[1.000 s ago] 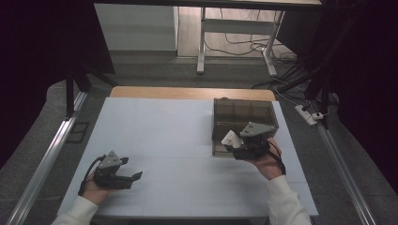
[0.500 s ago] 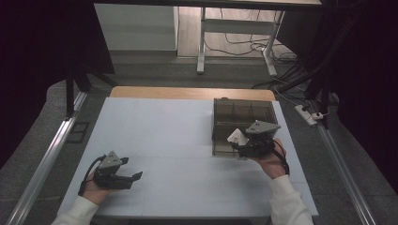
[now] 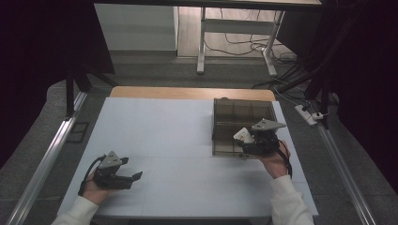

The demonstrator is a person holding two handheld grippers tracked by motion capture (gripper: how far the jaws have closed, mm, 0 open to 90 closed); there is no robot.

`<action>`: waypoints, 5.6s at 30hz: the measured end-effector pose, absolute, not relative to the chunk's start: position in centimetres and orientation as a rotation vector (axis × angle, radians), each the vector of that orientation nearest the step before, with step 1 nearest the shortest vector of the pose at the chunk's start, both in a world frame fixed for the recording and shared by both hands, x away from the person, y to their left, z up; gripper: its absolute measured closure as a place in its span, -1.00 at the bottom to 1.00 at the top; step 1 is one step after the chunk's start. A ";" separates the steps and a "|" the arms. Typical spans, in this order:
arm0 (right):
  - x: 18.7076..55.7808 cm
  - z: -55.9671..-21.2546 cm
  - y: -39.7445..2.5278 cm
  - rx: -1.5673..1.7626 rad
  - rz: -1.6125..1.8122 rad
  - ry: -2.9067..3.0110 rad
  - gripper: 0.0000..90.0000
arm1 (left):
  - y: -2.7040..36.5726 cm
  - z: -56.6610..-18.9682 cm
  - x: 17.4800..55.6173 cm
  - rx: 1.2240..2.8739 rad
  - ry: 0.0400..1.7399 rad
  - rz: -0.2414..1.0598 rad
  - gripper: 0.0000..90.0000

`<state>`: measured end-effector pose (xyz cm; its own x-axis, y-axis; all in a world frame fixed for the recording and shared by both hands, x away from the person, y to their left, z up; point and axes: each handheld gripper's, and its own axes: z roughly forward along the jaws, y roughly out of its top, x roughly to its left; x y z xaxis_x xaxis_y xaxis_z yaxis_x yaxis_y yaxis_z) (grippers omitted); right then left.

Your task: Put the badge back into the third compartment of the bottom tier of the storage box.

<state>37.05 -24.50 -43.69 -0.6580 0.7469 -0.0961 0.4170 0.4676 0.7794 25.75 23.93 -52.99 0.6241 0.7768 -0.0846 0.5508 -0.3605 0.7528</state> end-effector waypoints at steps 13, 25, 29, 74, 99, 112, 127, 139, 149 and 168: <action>36.9 -43.8 -25.9 1.065 1.026 2.244 -0.26 | 23.9 -53.0 25.7 2.065 1.035 0.369 -0.61; 37.0 -44.1 -27.5 1.149 1.005 2.200 -0.27 | 23.9 -53.0 25.7 2.064 1.037 0.369 -0.61; 37.0 -44.2 -27.9 1.173 1.002 2.186 -0.27 | 23.9 -53.0 25.7 2.065 1.036 0.369 -0.61; 38.6 -46.8 -30.6 1.497 0.938 2.089 -0.27 | 23.9 -53.0 25.8 2.068 1.035 0.373 -0.61; 39.3 -47.8 -30.5 1.581 0.917 2.046 -0.29 | 23.9 -53.1 25.8 2.074 1.032 0.373 -0.61; 39.1 -47.6 -30.4 1.531 0.954 2.073 -0.33 | 23.9 -53.1 25.8 2.071 1.033 0.373 -0.61; 37.8 -47.4 -29.8 1.316 1.001 2.185 -0.32 | 23.9 -53.1 25.9 2.070 1.037 0.369 -0.61; 35.5 -47.6 -29.4 1.103 1.139 2.265 -0.34 | 23.9 -53.0 26.0 2.066 1.037 0.368 -0.61; 32.1 -49.4 -30.2 0.960 1.173 2.293 -0.37 | 23.8 -53.0 26.0 2.066 1.035 0.366 -0.61; 29.9 -51.4 -31.5 0.890 1.216 2.338 -0.35 | 23.7 -53.0 26.1 2.067 1.037 0.364 -0.61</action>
